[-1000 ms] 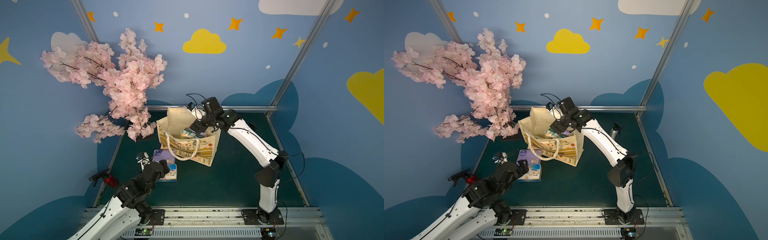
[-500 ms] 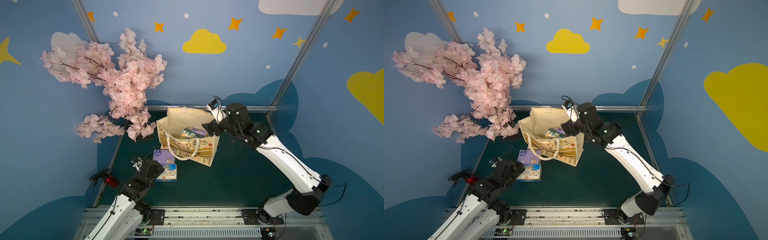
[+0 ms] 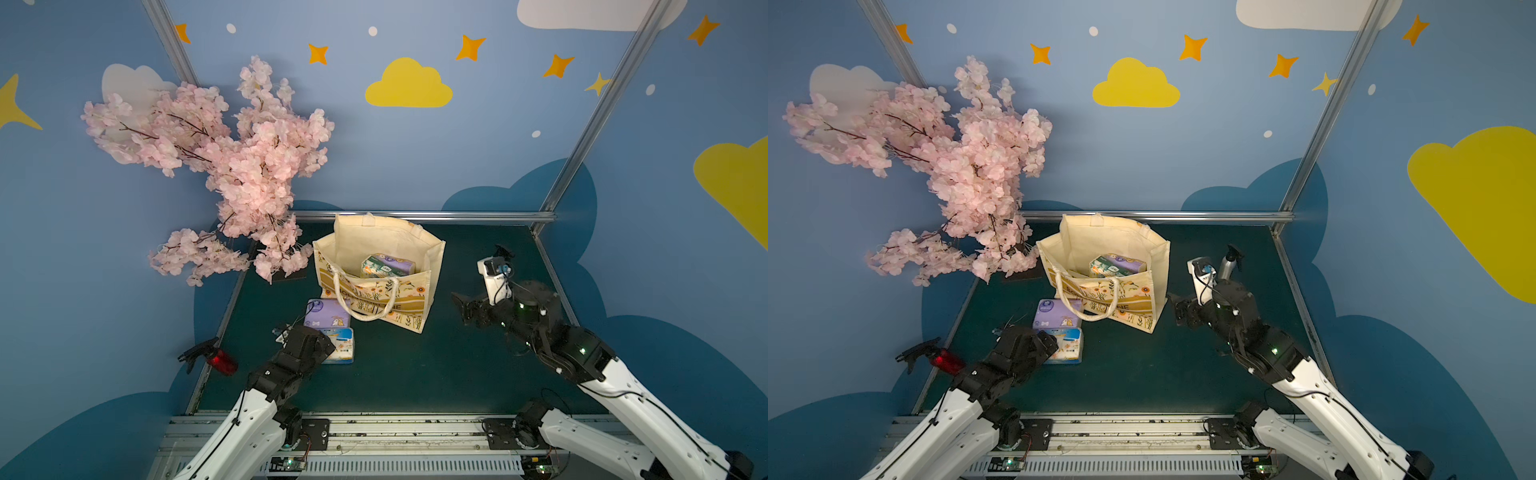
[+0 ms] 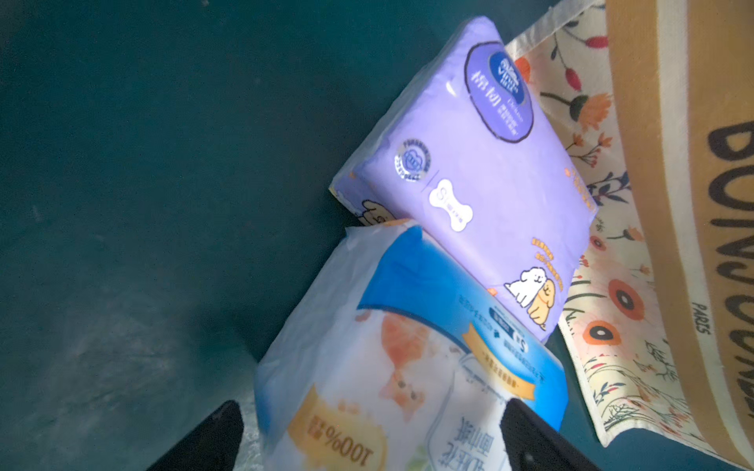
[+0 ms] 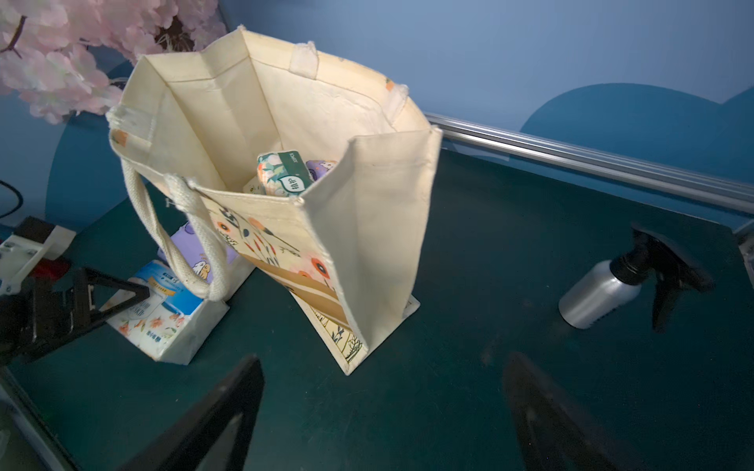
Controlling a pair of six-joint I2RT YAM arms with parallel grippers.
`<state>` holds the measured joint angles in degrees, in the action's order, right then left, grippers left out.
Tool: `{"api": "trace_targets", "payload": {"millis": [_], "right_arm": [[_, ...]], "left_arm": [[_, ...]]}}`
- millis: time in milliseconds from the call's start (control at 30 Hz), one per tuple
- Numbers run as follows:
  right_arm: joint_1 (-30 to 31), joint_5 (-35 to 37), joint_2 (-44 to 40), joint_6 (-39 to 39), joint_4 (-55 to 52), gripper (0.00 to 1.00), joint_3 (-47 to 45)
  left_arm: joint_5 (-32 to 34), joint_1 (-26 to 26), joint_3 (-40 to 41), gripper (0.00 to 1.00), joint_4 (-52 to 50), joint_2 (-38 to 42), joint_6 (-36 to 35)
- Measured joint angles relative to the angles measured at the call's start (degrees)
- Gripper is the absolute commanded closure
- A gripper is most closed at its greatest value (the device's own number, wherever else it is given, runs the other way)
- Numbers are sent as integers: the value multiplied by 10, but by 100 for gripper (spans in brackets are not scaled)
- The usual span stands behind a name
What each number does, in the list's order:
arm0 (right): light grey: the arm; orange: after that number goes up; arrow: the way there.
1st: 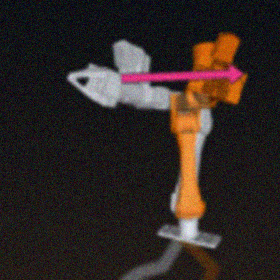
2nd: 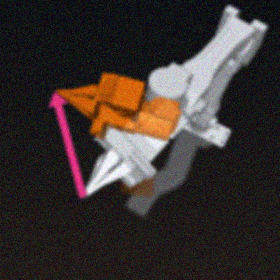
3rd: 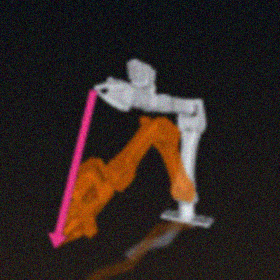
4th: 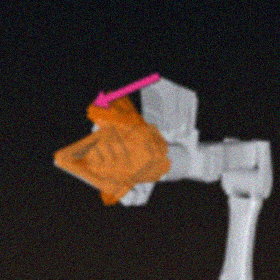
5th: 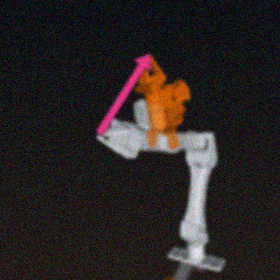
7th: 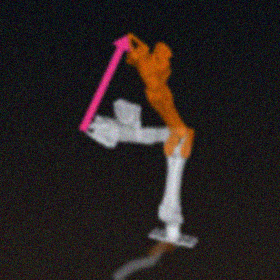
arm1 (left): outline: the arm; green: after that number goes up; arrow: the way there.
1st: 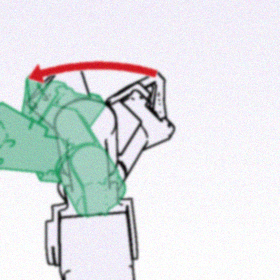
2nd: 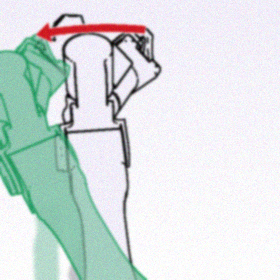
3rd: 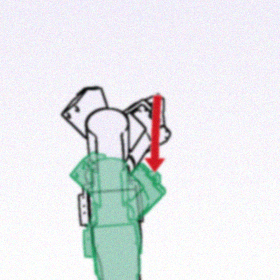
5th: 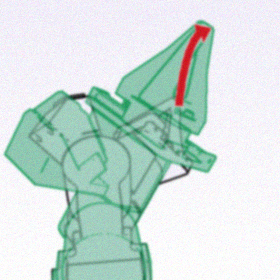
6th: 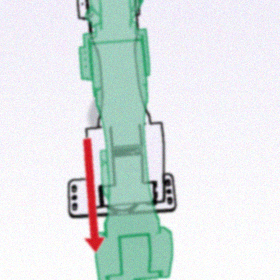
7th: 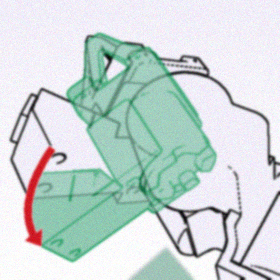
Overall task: Put tissues into the canvas bag
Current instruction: Move the pack of facial tissues to the center of the board.
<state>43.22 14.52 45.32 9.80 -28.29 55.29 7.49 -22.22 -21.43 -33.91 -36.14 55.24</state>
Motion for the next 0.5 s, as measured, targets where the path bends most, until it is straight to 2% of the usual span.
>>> {"api": "trace_targets", "payload": {"millis": [267,500], "right_arm": [[-36,44,-118,97,-26,7,-141],[-69,38,-206,194,-33,7,-287]], "left_arm": [[-14,-1,7,0,30,-33,-21],[-14,-5,7,0,46,-47,-35]]}}
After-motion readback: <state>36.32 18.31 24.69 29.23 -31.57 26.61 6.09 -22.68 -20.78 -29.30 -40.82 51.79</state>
